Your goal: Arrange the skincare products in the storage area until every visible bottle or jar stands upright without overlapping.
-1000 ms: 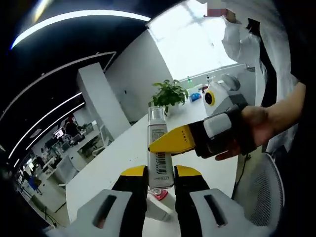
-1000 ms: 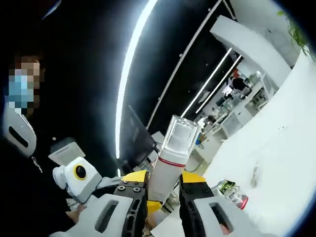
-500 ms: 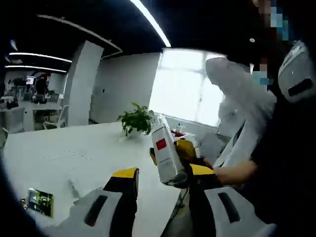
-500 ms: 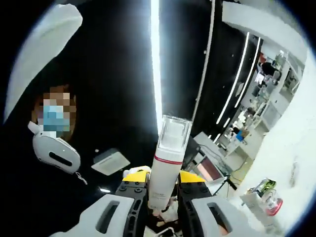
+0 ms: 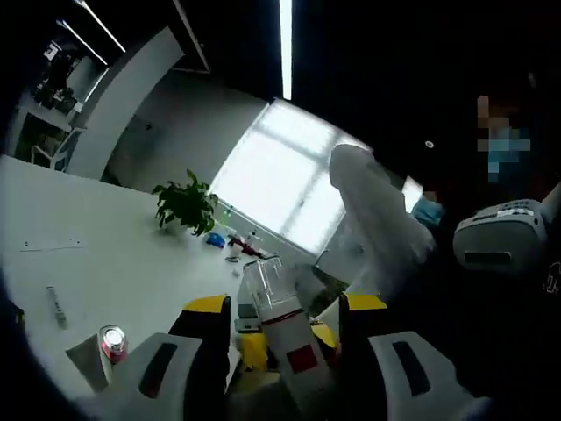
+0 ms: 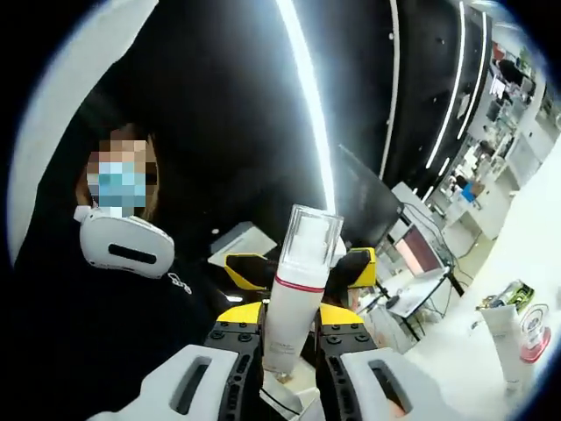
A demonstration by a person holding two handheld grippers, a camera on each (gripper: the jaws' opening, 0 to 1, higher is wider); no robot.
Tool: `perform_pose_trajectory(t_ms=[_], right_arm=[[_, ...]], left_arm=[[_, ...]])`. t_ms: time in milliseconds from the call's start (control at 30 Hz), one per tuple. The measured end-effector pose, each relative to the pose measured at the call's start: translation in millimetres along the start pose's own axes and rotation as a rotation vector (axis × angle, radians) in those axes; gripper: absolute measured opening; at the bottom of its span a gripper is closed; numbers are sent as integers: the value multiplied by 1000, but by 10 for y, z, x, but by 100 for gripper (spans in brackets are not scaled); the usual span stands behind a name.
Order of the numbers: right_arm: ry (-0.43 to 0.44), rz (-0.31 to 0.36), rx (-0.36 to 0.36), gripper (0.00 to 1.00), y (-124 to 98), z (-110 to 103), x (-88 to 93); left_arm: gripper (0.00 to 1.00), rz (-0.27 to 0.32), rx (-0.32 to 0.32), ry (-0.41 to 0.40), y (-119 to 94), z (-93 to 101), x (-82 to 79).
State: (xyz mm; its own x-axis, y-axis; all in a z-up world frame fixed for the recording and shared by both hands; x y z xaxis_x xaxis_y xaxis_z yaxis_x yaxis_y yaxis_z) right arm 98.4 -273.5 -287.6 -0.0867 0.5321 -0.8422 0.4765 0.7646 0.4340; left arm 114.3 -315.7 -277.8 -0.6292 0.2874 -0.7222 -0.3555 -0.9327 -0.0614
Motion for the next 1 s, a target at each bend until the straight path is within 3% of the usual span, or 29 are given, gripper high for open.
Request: perform_pose_trajectory(t_ms=[67,200,367,467,500,567,733,900,1000], right_arm=[[-6,-16,26,14,-18,49,22],[-4,-25,49,14,-53,88,38],[-19,-61,82,14,-82,147,100],[-69,-89,145,14,-105,244,133],[-70,-89,169,14,-105,275,130],[-71,-81,196,14,-97,310,111],[-188,-86,322,17,-56,462,62],[-288,-190,473,24,-14,637,182],[-333,-231,563,24,9,721,225]], left_arm=[[33,0,-52,25,1,-85,14],[26,8,-34,5,16,-47,20],[22,-28,-86,-9,38,-111,81],[19,-16,-149,1,22,-173,72],[18,9,-196,43,6,-220,32],[18,22,-229,74,-8,-236,6],[18,89,-357,162,-109,-337,-143],[18,176,-484,216,-244,-463,-290],[18,213,-610,290,-323,-593,-322]])
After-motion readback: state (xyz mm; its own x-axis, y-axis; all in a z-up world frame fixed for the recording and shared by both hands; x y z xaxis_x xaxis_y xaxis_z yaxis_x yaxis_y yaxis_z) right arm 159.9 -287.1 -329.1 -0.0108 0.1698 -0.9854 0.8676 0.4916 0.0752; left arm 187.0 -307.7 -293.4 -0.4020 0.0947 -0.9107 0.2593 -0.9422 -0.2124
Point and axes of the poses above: the point that each gripper's makers call its tool centre point, and the gripper's own axes: y roughly forward along the fingers, z roughly to its right, x roughly out of its underside, the point moved 1 cm from there along -y, roughly backward along the fingers, and after that the axes turned 15 degrees about -y, right-handed, at the moved point
